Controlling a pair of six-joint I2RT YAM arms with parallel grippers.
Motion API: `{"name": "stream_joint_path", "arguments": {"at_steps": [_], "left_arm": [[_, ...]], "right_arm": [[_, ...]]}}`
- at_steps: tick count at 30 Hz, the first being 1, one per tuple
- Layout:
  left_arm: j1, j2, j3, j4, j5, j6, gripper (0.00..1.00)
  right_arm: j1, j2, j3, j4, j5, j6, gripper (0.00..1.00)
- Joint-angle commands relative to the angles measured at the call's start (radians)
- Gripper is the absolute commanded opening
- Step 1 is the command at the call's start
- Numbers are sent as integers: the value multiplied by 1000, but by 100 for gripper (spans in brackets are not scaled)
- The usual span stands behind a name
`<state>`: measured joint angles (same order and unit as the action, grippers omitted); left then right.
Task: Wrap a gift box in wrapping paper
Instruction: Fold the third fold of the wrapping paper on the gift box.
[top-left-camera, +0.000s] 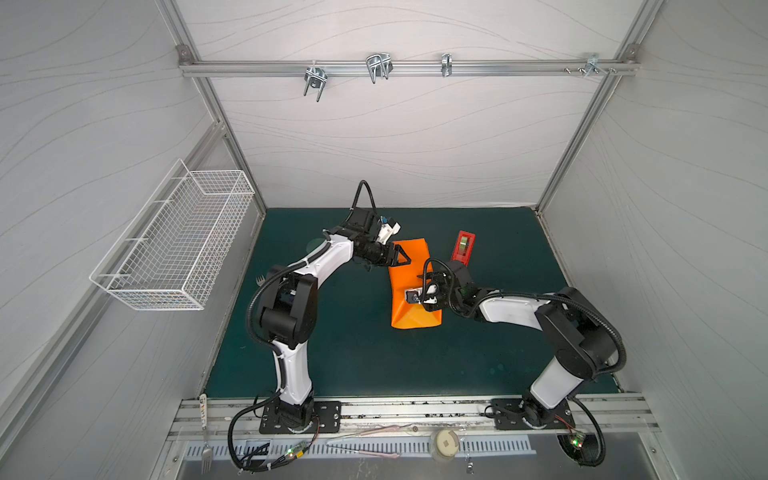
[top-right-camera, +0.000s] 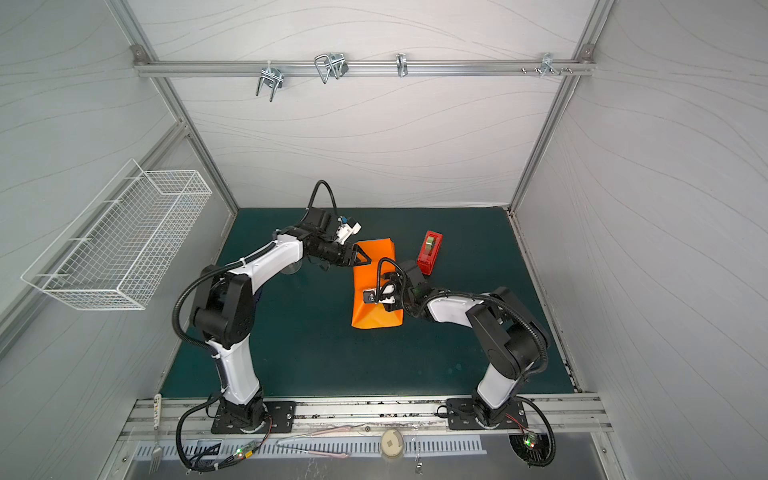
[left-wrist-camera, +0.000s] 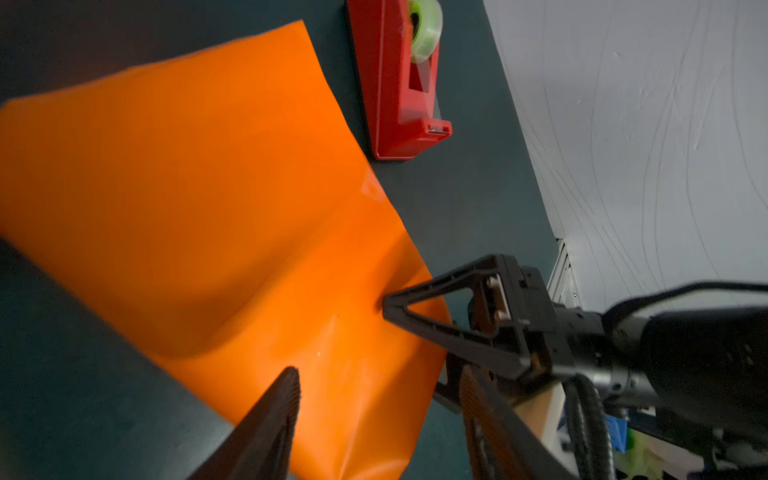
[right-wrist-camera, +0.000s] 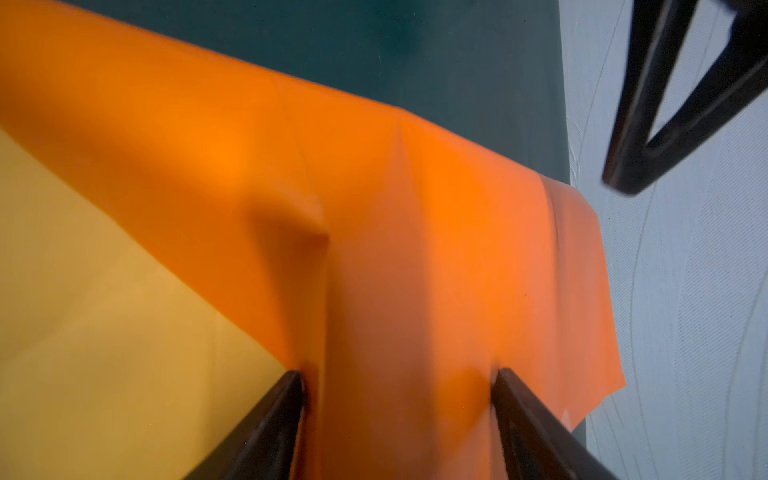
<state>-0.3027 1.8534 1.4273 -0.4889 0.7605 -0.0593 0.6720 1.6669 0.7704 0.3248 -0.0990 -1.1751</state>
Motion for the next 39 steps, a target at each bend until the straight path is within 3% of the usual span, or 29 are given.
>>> {"name": "stream_joint_path", "arguments": {"at_steps": [1,8,10,17,24,39], "left_arm": [[47,-112,-132,134,5,175,65],[19,-317,-497,428,56,543,67],[-33,-340,-544,480,0,611,68],[-134,-278,-529,597,-200,622,67],[-182,-220,-490,523,-246,714,67],[-215,-179,-544,590,-373,818,58]], "right_arm": [[-11,-13,-27,-115,-63,28,73],[-67,-42,-18,-174,-188,104,73],[-84,-43,-5,-197,-224,130,73],[-102,-40,-2,-208,-262,161,73],[-115,-47,1,-212,-277,179,73],[-182,-122,76,-367,-428,258,79]]}}
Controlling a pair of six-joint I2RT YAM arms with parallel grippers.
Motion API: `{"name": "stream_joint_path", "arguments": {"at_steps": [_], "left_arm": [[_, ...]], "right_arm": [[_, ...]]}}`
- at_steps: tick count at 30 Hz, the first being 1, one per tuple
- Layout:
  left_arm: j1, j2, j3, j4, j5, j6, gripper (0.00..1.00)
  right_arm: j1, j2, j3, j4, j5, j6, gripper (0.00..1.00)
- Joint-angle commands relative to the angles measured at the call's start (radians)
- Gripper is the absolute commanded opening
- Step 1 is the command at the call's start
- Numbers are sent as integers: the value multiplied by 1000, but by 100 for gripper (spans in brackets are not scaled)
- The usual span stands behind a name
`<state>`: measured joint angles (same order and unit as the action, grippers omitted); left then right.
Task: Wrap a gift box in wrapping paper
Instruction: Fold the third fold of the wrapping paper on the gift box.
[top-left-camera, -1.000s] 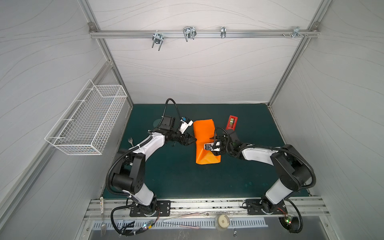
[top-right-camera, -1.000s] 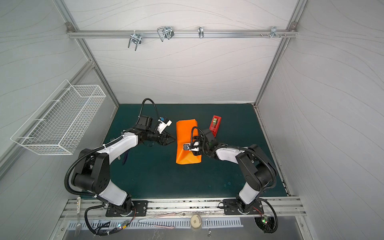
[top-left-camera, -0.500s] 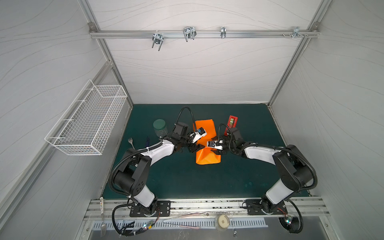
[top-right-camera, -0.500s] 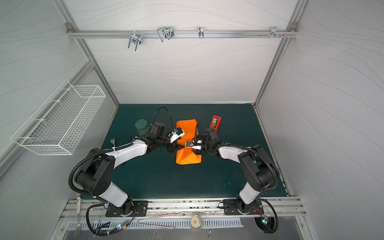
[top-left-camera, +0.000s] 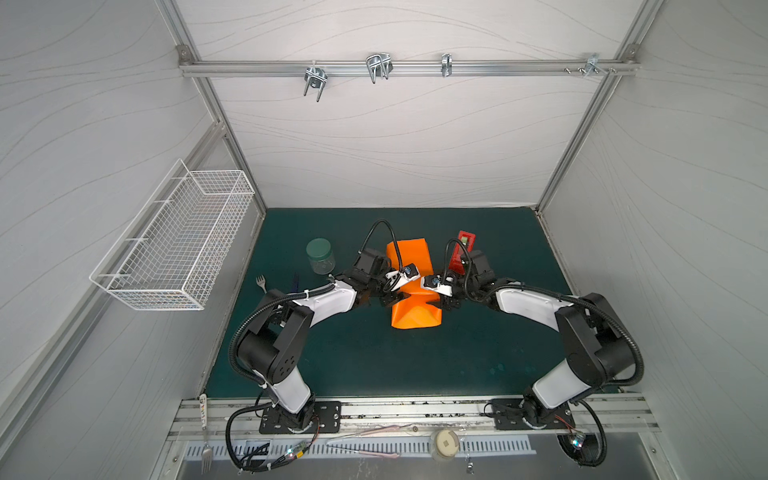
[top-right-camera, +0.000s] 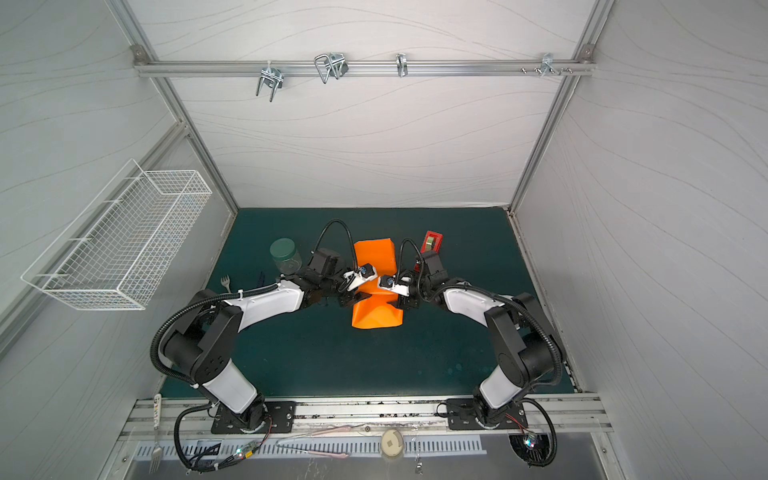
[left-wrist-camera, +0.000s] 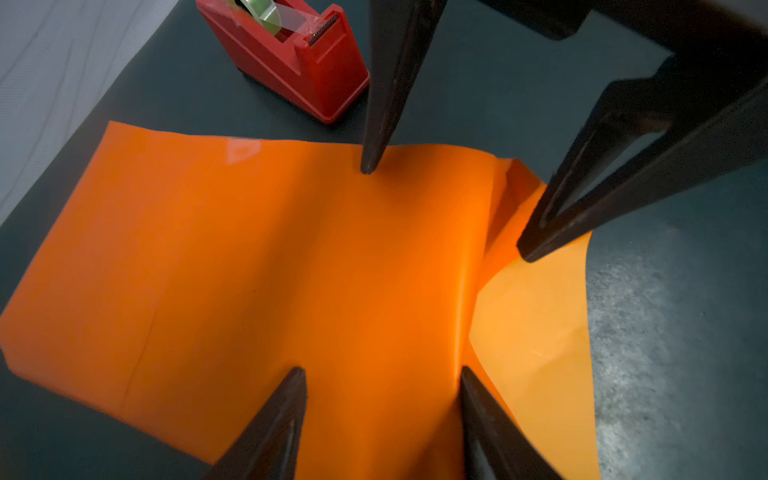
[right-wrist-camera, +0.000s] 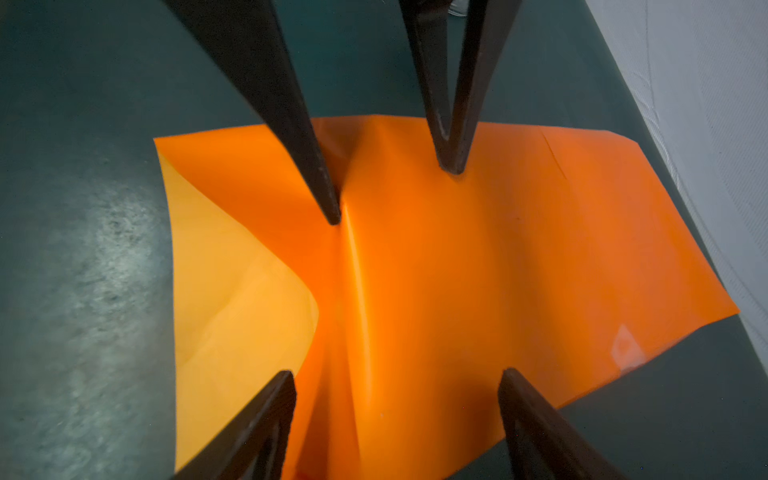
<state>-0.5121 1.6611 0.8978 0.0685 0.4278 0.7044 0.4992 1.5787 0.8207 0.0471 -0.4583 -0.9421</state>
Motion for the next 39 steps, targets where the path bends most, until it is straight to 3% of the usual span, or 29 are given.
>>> {"name": "stream_joint_path", "arguments": {"at_steps": [1,16,27,39], "left_arm": [[-8,12,-20,34,-50,64,58],[-53,2,-119,166,-154,177,61],[-98,8,-164,239,-233,233,63],[-147,31,-173,282,-323,290,69]], "right_arm": [[-11,-34,35,-97,-69,30,79],[22,55,48,-17,52,-46,73],[61,73,-39,98,138,-137,70],[51,36,-34,70,101,-56,71]]}}
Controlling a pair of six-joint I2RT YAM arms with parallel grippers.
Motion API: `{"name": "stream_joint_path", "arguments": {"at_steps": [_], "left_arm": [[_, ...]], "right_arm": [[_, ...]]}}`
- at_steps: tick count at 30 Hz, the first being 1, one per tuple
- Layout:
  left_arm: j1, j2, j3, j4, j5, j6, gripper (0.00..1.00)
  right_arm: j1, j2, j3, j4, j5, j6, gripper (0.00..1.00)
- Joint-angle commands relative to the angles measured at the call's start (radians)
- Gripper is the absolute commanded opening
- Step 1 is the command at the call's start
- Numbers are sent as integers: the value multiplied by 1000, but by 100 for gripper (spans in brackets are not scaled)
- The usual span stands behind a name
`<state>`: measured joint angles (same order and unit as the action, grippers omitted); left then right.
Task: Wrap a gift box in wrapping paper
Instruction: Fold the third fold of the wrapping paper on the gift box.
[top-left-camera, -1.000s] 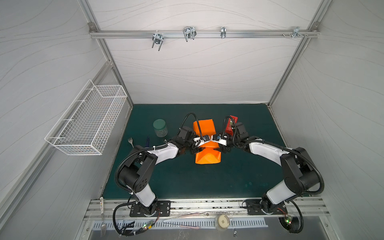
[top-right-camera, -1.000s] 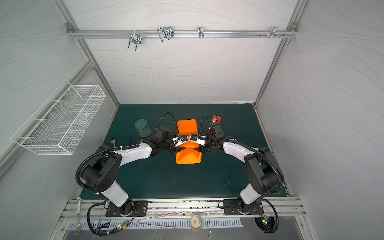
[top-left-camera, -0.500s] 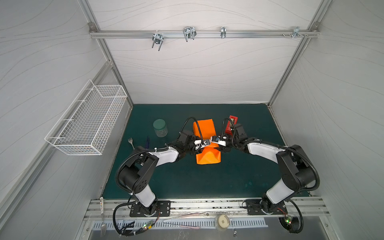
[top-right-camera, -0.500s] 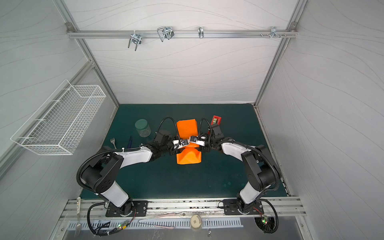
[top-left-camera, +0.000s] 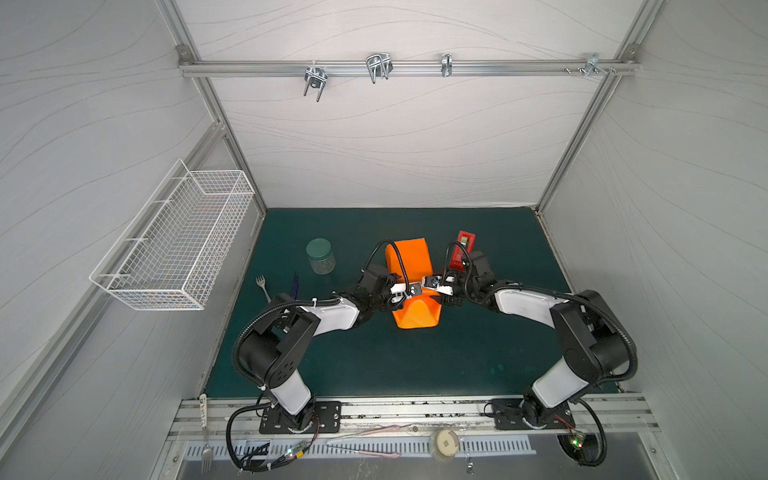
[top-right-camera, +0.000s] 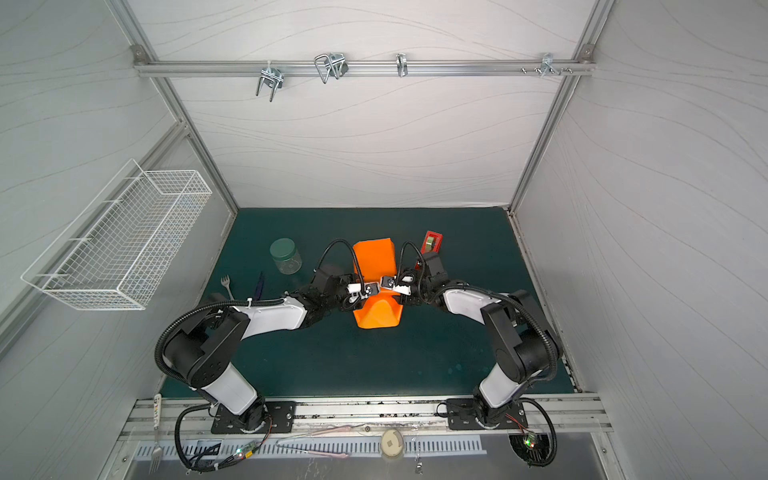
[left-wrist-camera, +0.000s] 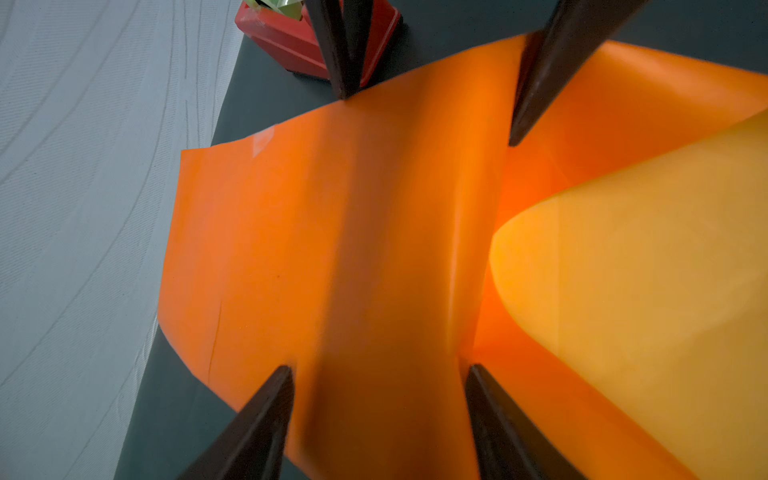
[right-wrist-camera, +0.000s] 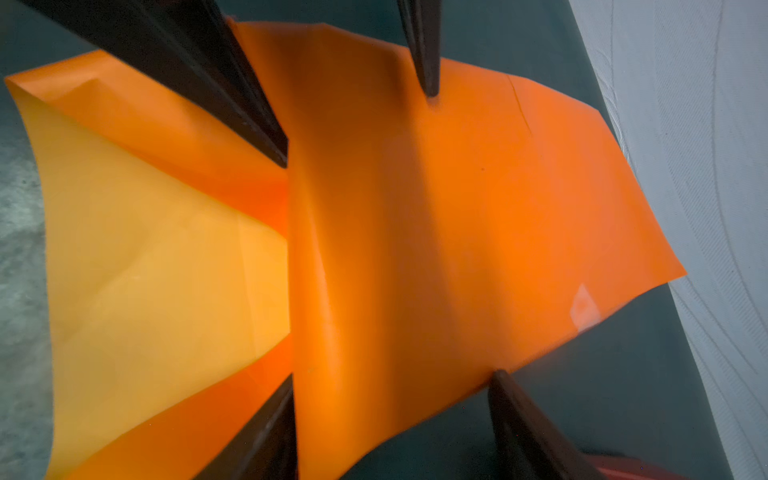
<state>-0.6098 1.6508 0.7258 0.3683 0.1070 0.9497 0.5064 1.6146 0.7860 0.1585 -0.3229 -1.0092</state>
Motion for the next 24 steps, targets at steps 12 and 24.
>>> {"name": "stream_joint_path", "arguments": {"at_steps": [12,24], "left_arm": [[-72,67,3,-39,-21,115,71],[-85,80,-6,-27,-51,154,71]], "right_arm": [[-66,-103,36,-220,-157,129,80],[-66,-122,8,-314,-59,293,85]]}}
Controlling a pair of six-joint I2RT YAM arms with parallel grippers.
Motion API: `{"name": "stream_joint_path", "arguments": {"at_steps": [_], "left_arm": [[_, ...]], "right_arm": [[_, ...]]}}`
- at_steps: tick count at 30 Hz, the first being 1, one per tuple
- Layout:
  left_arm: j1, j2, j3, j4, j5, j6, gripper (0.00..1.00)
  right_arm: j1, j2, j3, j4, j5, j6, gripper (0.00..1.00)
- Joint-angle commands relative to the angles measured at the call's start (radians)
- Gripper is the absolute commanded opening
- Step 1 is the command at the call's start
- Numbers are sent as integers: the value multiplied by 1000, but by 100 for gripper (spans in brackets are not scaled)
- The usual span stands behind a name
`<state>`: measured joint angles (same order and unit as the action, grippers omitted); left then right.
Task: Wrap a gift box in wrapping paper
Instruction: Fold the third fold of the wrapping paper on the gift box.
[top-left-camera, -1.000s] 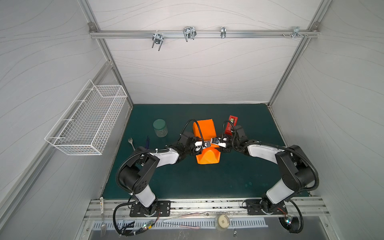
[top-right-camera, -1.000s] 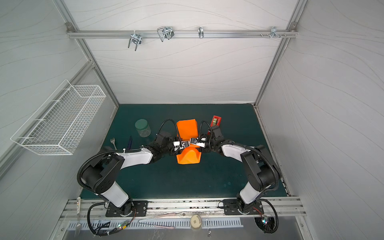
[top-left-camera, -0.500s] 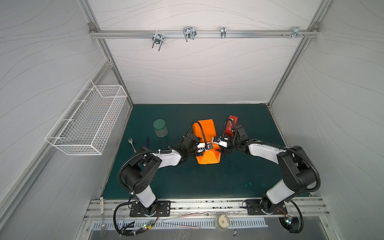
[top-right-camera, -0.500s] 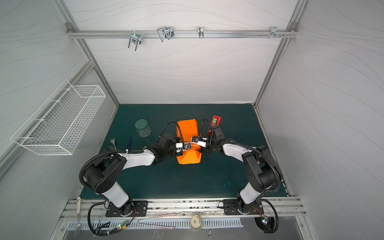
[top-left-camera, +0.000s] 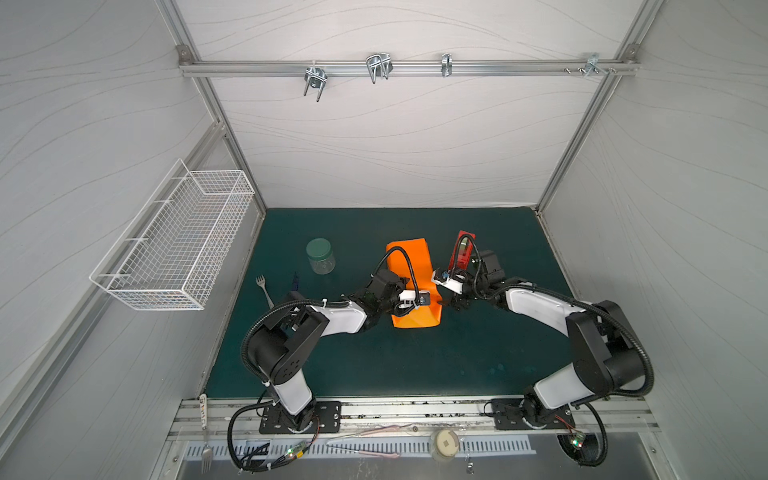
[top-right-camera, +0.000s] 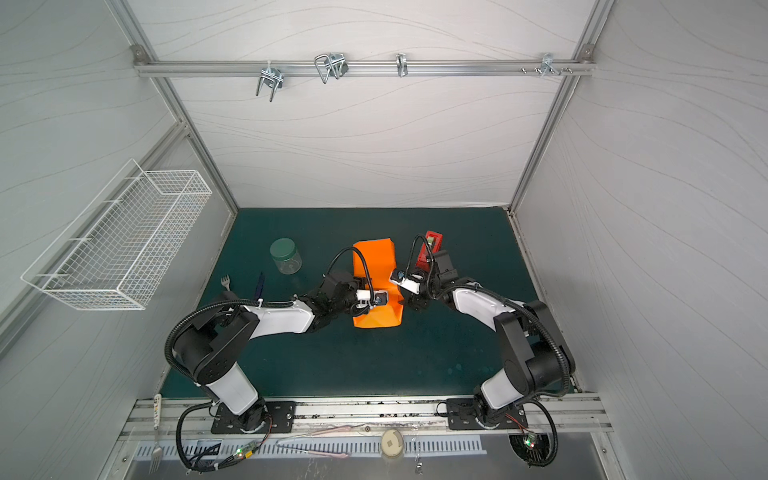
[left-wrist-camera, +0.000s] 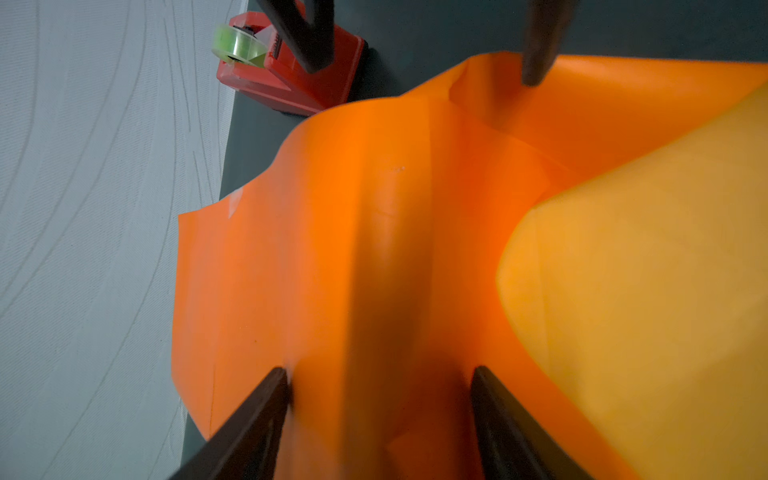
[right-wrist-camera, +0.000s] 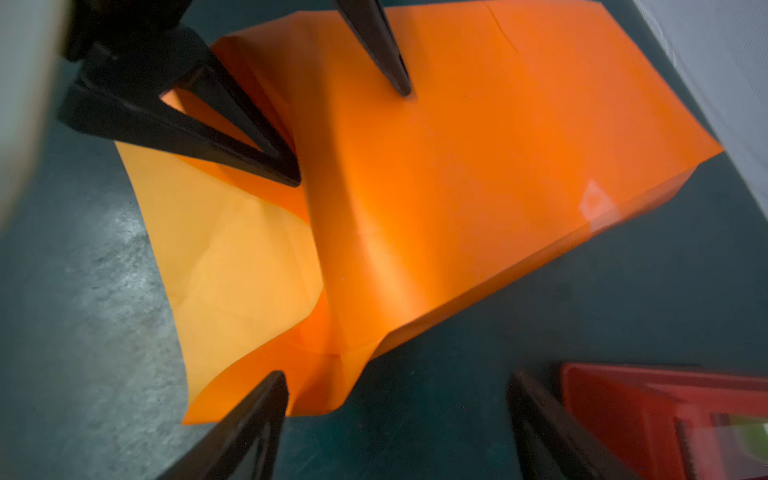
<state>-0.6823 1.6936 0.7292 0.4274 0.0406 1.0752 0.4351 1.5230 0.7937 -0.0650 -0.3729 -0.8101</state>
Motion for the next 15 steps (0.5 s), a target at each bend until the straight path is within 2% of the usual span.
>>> {"name": "stream_joint_path", "arguments": {"at_steps": [1,8,12,15], "left_arm": [[-12,38,-11,-83,12,29,71],[-12,44,-13,-79,7,27,70],[-12,42,-13,-72,5,29,70],[-12,41,-11,-72,8,29,70]], "right_arm": [[6,-42,-1,-106,-4,146,85],[-15,-35,108,-316,-35,483,82],[-13,0,150,-398,-64,693,78],[-5,29,142,-398,-62,764,75]]}}
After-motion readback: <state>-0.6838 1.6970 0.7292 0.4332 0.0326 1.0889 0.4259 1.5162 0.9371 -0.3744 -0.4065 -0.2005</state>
